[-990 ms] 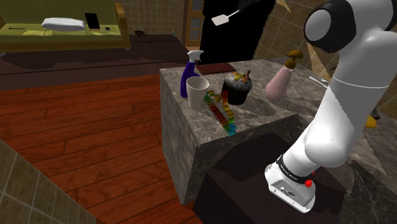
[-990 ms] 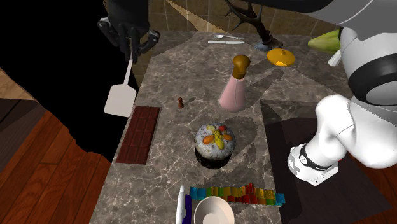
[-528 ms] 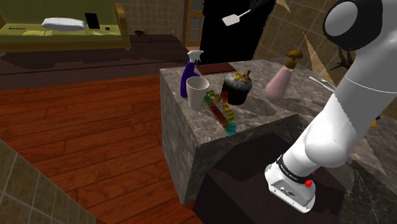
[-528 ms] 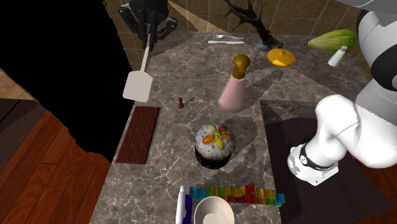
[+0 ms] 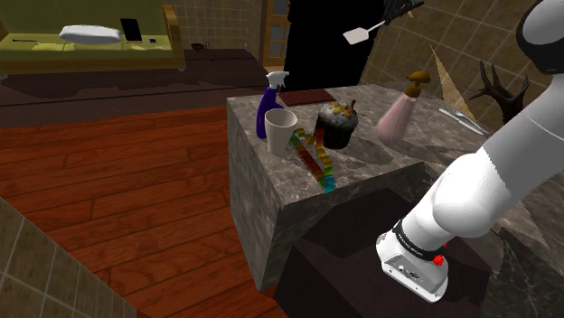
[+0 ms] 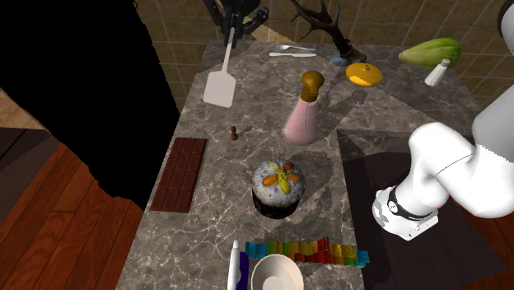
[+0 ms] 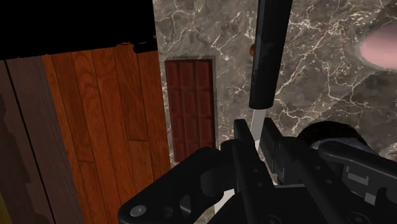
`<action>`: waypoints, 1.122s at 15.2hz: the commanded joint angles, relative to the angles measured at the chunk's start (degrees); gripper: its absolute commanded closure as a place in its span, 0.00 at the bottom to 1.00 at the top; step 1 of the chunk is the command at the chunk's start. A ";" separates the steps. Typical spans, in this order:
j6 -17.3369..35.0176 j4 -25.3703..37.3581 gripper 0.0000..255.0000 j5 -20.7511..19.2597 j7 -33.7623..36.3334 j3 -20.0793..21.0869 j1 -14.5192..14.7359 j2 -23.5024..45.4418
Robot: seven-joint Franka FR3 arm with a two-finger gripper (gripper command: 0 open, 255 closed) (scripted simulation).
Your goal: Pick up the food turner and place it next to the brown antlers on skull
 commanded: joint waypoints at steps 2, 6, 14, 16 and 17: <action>-0.27 -2.81 1.00 -1.85 -2.25 -0.93 -1.17 -3.83; -0.57 -5.92 1.00 -3.95 -5.45 -2.40 -2.95 -8.19; -2.19 -8.50 1.00 -6.75 -13.45 -6.90 -6.57 -14.07; -2.74 -8.43 1.00 -7.17 -15.76 -8.46 -7.31 -14.93; -3.02 -8.29 1.00 -7.33 -16.97 -9.31 -7.65 -15.27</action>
